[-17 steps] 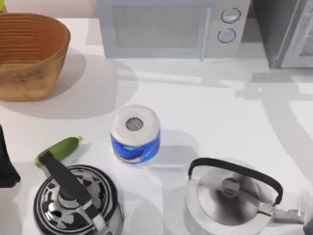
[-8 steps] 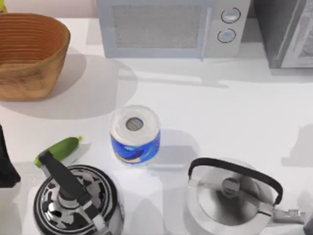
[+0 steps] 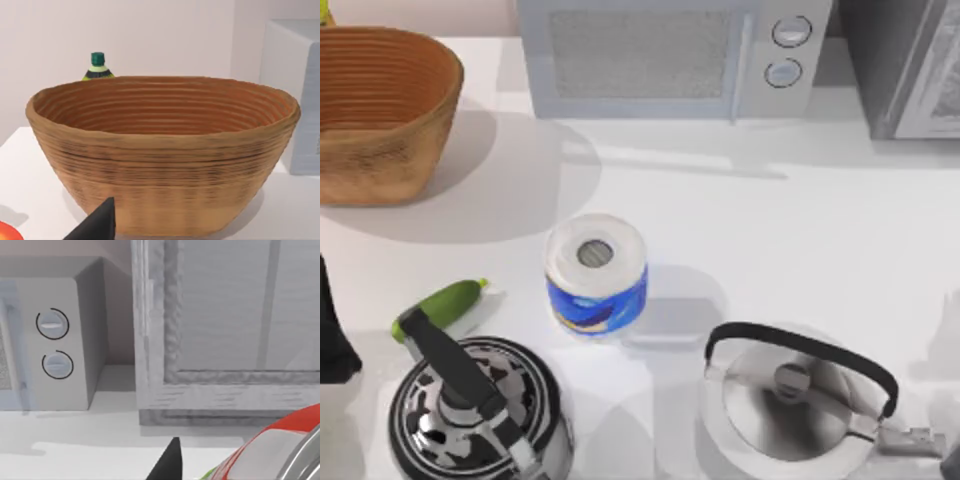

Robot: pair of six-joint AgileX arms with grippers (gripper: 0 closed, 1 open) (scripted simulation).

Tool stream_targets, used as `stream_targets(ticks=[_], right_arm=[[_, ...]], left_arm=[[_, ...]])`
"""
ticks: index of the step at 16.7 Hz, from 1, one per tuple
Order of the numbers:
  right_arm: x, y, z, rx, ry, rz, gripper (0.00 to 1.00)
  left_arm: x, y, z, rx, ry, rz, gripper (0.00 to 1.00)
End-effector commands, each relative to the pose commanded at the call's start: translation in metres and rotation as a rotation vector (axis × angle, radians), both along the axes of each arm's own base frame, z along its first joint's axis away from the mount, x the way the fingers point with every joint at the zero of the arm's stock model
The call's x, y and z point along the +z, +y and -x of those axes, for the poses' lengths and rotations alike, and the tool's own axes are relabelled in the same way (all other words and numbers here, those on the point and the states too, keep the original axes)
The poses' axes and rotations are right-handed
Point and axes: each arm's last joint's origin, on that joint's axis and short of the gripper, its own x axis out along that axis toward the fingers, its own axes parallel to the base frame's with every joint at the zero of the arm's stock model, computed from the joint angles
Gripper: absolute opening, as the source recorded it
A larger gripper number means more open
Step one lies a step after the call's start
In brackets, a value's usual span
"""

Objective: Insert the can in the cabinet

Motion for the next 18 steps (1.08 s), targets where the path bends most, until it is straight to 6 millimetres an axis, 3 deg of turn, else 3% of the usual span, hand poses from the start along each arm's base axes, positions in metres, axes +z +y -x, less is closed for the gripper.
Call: stream_targets(ticks=[5,8,12,18], right_arm=[[0.002,0.000,0.000,0.002,0.003,-0.003,0.00],[0.028,0.001,0.002,-0.010,-0.020,-0.003,0.00],[0.093,0.001,0.003,-0.042,-0.068,-0.004,0.00],[0.218,0.006,-0.017,-0.075,-0.116,-0.009,0.00]], left_arm=[[0.000,0.000,0.000,0.000,0.000,0.000,1.00],[0.000,0.000,0.000,0.000,0.000,0.000,1.00],[0.000,0.000,0.000,0.000,0.000,0.000,1.00],[0.000,0.000,0.000,0.000,0.000,0.000,1.00]])
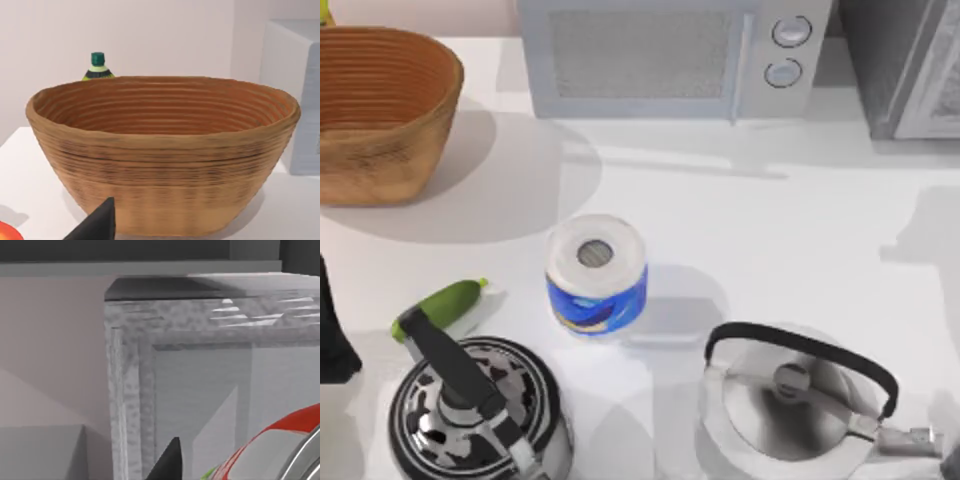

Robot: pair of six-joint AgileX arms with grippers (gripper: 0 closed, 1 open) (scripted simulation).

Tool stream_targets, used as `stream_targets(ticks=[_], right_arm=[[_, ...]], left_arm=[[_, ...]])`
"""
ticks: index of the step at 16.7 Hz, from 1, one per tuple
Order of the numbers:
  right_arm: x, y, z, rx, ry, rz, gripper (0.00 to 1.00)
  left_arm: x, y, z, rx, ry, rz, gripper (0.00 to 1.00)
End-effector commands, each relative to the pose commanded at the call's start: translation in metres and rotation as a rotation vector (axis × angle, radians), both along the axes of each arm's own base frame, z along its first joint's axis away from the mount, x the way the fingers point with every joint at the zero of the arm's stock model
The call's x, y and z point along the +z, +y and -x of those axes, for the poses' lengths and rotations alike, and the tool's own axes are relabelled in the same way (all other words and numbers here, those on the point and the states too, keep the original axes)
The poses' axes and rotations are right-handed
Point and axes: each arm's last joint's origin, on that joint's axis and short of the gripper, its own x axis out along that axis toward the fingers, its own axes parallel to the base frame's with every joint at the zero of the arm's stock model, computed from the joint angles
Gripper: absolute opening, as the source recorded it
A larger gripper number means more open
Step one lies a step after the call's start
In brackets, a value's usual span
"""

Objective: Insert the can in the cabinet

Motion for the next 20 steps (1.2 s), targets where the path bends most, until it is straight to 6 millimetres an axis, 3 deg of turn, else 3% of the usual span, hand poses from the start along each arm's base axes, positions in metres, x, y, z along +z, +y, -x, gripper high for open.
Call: stream_targets(ticks=[4,8,13,20], right_arm=[[0.070,0.009,-0.036,0.008,0.012,-0.001,0.00],[0.113,0.023,-0.083,0.037,0.056,0.001,0.00],[0.131,0.040,-0.129,0.073,0.114,0.005,0.00],[0.130,0.042,-0.135,0.075,0.127,0.004,0.00]], left_arm=[[0.000,0.000,0.000,0.000,0.000,0.000,1.00],[0.000,0.000,0.000,0.000,0.000,0.000,1.00],[0.000,0.000,0.000,0.000,0.000,0.000,1.00],[0.000,0.000,0.000,0.000,0.000,0.000,1.00]])
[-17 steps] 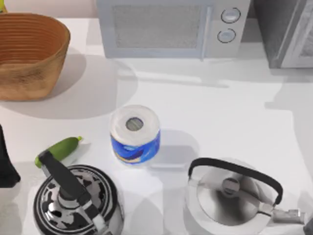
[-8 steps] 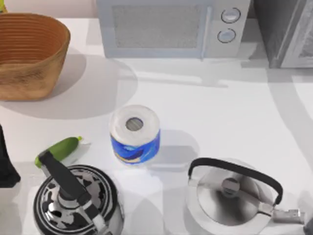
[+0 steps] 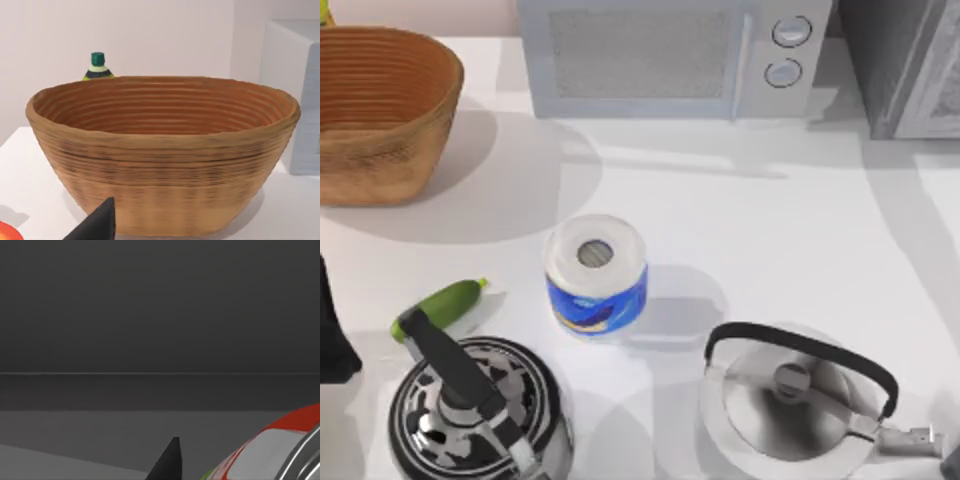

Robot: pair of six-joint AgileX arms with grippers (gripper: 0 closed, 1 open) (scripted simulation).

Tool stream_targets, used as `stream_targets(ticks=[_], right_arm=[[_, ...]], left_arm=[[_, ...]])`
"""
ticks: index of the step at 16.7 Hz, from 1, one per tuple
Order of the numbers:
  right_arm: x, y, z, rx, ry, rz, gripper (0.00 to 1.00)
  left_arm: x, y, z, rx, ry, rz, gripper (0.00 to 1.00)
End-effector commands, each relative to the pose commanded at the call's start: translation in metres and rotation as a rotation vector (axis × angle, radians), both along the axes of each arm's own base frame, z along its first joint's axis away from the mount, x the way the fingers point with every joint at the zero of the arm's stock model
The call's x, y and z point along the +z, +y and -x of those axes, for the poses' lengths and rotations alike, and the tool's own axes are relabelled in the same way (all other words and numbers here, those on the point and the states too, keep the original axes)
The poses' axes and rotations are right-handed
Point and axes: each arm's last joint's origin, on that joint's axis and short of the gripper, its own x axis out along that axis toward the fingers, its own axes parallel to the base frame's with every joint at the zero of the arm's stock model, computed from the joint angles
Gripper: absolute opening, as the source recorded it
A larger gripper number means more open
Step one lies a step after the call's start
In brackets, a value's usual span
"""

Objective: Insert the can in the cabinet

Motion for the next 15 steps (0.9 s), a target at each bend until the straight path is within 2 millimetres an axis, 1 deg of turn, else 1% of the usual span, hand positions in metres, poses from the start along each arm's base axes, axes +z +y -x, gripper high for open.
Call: stream_targets(ticks=[2,4,7,10,11,13,15], right_arm=[[0.003,0.002,-0.006,0.013,0.003,0.000,0.00],[0.008,0.007,-0.019,0.032,0.006,0.000,0.00],[0.024,0.011,-0.044,0.046,-0.013,-0.008,0.00],[0.041,0.011,-0.076,0.040,-0.056,-0.022,0.00],[0.042,0.010,-0.089,0.037,-0.061,-0.024,0.00],[0.037,0.008,-0.115,0.028,-0.052,-0.022,0.00],[0.029,0.004,-0.134,0.017,-0.033,-0.015,0.00]], left_arm=[[0.000,0.000,0.000,0.000,0.000,0.000,1.00],[0.000,0.000,0.000,0.000,0.000,0.000,1.00],[0.000,0.000,0.000,0.000,0.000,0.000,1.00],[0.000,0.000,0.000,0.000,0.000,0.000,1.00],[0.000,0.000,0.000,0.000,0.000,0.000,1.00],[0.000,0.000,0.000,0.000,0.000,0.000,1.00],[0.000,0.000,0.000,0.000,0.000,0.000,1.00]])
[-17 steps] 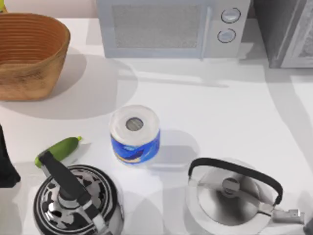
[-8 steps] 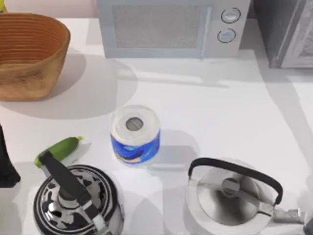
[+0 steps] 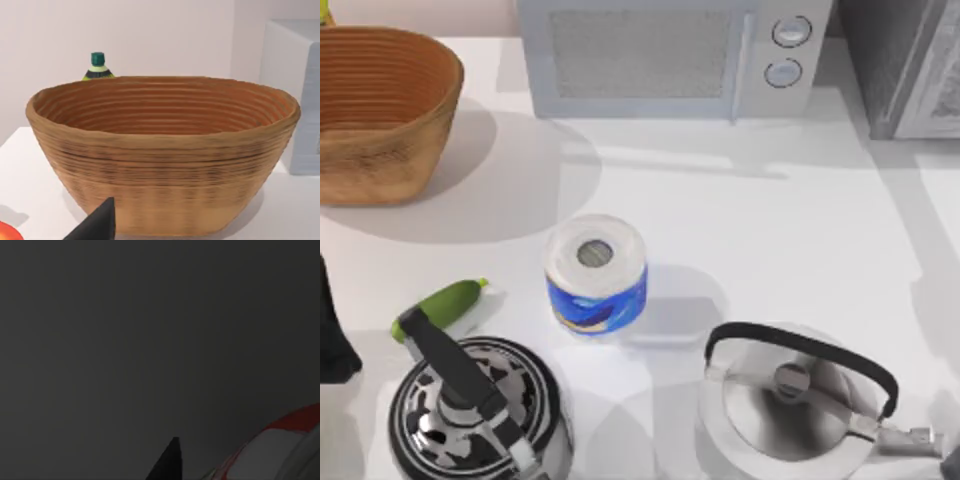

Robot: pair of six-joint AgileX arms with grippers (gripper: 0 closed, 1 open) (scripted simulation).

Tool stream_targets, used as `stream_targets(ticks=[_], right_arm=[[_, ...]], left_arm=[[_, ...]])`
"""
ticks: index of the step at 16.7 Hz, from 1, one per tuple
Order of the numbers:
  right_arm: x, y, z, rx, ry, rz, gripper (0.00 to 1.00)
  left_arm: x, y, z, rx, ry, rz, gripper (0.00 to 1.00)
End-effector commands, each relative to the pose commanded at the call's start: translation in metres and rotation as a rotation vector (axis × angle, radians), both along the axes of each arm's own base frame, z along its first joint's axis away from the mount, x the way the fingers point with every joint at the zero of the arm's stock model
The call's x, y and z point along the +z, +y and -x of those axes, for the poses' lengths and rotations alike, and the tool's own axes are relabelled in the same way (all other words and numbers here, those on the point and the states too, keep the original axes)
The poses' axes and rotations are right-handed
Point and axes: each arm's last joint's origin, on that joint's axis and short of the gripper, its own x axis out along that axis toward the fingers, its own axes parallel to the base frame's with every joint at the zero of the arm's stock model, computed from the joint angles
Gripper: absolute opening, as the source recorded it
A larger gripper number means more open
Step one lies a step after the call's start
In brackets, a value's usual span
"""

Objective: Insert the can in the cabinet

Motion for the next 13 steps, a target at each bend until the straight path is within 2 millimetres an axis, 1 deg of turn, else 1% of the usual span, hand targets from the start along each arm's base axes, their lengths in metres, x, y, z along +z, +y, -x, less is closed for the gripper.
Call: stream_targets(ticks=[3,8,13], right_arm=[[-0.0083,-0.0052,-0.0140,-0.015,0.028,0.013,0.00],[-0.0096,-0.0059,-0.0157,-0.018,0.033,0.015,0.00],[-0.0096,-0.0059,-0.0157,-0.018,0.033,0.015,0.38]], left_arm=[[0.0000,0.0000,0.0000,0.000,0.000,0.000,1.00],[0.0000,0.0000,0.0000,0.000,0.000,0.000,1.00],[0.0000,0.0000,0.0000,0.000,0.000,0.000,1.00]])
